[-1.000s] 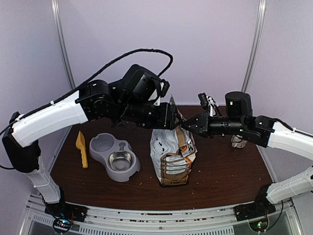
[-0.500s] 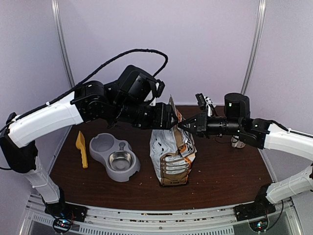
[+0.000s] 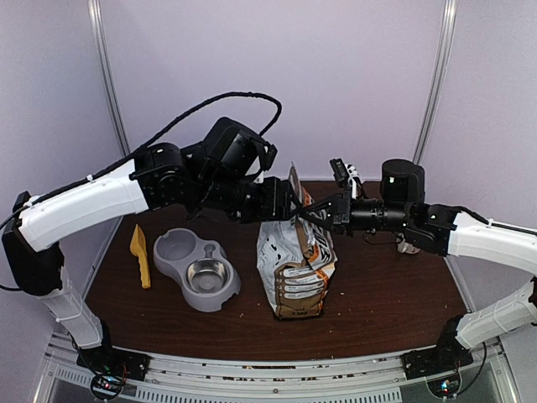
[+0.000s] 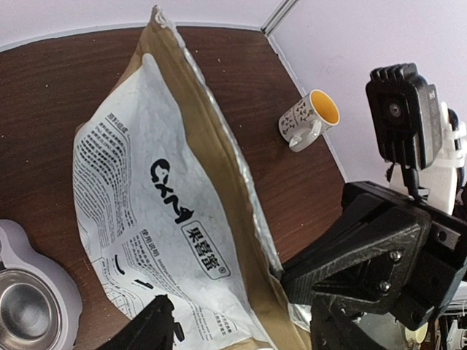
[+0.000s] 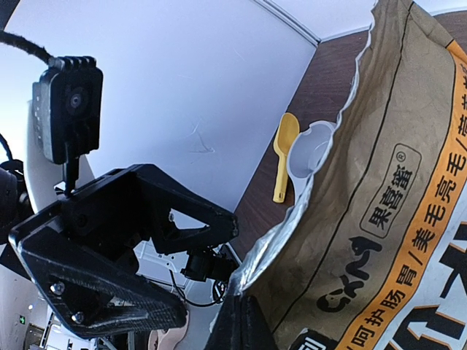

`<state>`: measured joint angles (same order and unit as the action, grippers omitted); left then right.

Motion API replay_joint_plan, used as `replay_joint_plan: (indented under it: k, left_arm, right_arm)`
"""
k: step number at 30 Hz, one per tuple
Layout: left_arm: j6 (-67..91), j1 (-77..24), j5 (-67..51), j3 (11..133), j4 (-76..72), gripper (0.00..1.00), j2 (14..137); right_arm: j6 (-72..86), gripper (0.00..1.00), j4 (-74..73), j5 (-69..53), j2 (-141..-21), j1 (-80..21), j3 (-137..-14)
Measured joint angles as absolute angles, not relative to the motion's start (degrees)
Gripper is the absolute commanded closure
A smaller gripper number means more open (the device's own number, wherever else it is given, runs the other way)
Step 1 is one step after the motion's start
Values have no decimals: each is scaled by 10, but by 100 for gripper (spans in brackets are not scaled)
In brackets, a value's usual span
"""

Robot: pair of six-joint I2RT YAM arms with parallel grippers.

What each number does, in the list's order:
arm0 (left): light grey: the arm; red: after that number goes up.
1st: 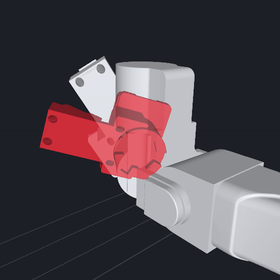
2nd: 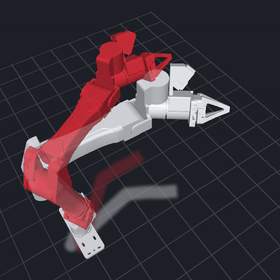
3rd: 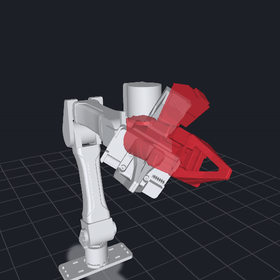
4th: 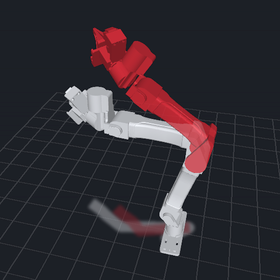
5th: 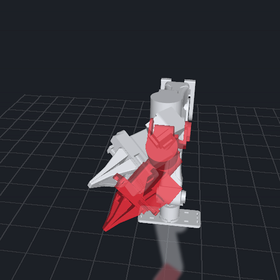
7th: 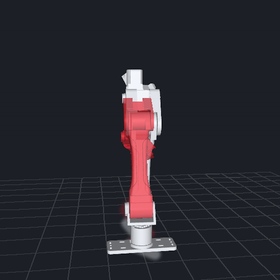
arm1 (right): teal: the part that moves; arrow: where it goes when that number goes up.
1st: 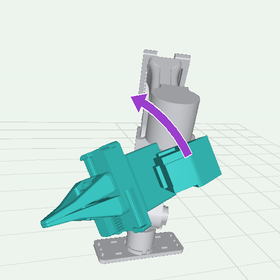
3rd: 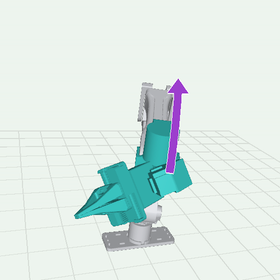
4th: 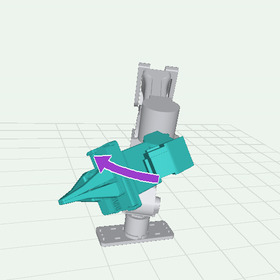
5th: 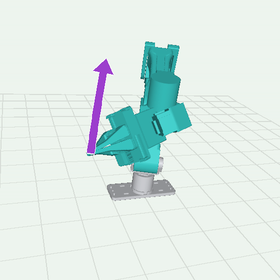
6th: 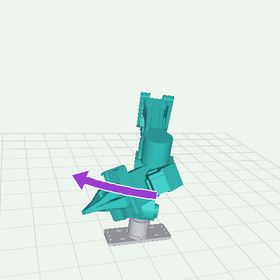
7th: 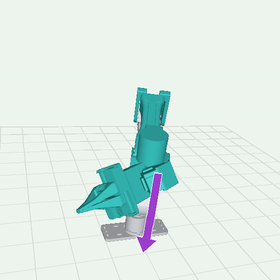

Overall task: Serve the pet food
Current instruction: Open the seal of the pet food bag.

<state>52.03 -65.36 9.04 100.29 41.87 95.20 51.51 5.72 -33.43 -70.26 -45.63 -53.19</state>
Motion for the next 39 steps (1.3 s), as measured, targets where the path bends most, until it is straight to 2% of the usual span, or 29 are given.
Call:
replay_joint_plan:
  k: [18, 27, 35, 39]
  left_arm:
    - [516, -618, 50, 1035, 392, 35, 990]
    - [514, -612, 31, 1040, 397, 50, 1002]
    - [516, -604, 19, 1040, 401, 52, 1010]
    - [518, -600, 8, 1042, 401, 60, 1017]
  right_arm:
    - [504, 100, 53, -334, -703, -457, -532]
    - [486, 100, 43, -330, -702, -458, -532]
    - [469, 100, 32, -326, -702, -459, -535]
    - [462, 100, 19, -322, -702, -459, -540]
